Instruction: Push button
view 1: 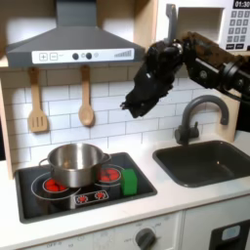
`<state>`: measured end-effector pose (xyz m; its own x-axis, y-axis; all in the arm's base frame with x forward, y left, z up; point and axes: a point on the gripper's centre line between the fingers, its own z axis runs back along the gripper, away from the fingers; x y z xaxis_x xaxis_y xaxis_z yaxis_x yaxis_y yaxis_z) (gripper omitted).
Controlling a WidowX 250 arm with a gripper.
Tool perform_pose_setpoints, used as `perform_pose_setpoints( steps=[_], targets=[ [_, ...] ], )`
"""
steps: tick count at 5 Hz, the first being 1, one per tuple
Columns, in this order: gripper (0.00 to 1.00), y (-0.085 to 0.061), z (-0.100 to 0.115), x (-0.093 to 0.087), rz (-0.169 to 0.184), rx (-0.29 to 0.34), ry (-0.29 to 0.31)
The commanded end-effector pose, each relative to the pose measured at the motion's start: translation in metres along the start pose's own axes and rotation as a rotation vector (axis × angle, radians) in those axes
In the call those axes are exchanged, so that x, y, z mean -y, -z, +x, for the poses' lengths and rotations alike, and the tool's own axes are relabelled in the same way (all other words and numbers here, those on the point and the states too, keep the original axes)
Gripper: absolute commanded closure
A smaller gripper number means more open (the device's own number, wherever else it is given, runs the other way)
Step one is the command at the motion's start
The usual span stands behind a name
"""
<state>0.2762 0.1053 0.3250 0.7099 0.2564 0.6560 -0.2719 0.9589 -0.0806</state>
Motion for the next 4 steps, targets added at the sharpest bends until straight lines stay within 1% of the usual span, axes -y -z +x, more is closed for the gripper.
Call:
perform_pose_setpoints(
  steps=[1,2,3,4],
  targets=[
    [1.0,0.01,0.022,-0.004,0.0,0.07,-0.021],
    [1.0,0.013,0.034,-0.007,-0.009,0.121,-0.036],
    [1.0,0.017,0.045,-0.005,-0.013,0.15,-0.041],
    [1.0,0.022,0.057,-0.009,-0.022,0.191,-0.054]
  ],
)
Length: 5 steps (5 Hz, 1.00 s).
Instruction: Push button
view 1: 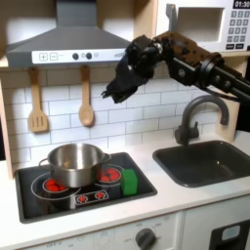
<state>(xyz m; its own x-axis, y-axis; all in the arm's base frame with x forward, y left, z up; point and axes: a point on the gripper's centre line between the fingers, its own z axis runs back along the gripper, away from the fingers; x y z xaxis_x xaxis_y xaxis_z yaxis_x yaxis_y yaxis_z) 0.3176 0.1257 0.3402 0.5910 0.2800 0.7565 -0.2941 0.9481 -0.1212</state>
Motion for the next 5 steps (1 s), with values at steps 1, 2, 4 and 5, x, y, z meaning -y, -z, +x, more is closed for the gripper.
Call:
perform_pose_setpoints(
  steps=[1,2,4,5],
  targets=[
    [1.0,0.007,0.021,-0.001,-0.02,0.079,0.001],
    [1.0,0.005,0.028,-0.003,-0.02,0.121,0.008],
    [1.0,0.003,0.043,-0.006,-0.024,0.191,0.02],
    [1.0,0.001,0.055,-0.006,-0.024,0.219,0.02]
  ],
)
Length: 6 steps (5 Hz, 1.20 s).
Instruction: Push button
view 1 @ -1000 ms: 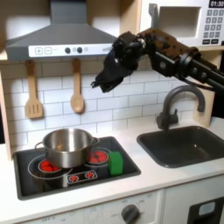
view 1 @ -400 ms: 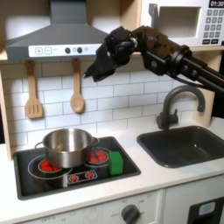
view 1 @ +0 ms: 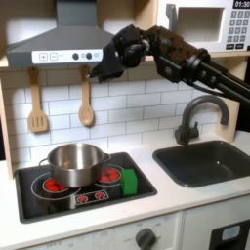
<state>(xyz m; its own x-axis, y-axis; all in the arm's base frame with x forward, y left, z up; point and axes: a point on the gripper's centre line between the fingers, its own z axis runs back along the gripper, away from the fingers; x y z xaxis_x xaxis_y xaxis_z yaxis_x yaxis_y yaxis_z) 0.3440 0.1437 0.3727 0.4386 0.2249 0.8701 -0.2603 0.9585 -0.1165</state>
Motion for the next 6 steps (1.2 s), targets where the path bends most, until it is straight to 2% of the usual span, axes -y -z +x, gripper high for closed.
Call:
perform_pose_setpoints(
  steps=[1,2,5,6],
  targets=[
    [1.0,0.003,0.014,-0.001,-0.015,0.028,-0.003],
    [1.0,0.002,0.02,-0.001,-0.011,0.052,-0.006],
    [1.0,0.011,0.027,-0.002,-0.022,0.053,-0.029],
    [1.0,0.01,0.03,-0.002,-0.024,0.062,-0.031]
  ],
)
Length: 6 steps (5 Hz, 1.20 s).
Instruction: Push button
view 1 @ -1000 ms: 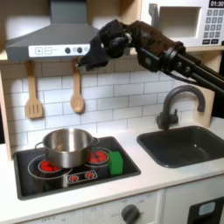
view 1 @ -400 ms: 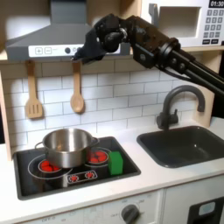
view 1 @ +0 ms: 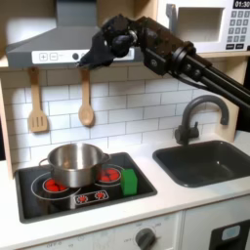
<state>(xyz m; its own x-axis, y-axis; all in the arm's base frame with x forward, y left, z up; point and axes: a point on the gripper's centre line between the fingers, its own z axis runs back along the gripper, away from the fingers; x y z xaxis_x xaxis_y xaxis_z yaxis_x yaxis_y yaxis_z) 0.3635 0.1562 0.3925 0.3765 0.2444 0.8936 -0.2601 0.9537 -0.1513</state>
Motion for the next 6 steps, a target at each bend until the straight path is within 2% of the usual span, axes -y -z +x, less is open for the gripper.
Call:
perform_pose_setpoints(
  steps=[1,3,4,6],
  targets=[
    [1.0,0.002,0.001,0.004,-0.011,-0.002,0.002],
    [1.0,0.001,0.005,0.004,-0.009,0.001,0.002],
    [1.0,0.004,0.004,0.011,-0.025,-0.008,0.006],
    [1.0,0.015,0.002,0.019,-0.027,-0.018,0.015]
  ],
)
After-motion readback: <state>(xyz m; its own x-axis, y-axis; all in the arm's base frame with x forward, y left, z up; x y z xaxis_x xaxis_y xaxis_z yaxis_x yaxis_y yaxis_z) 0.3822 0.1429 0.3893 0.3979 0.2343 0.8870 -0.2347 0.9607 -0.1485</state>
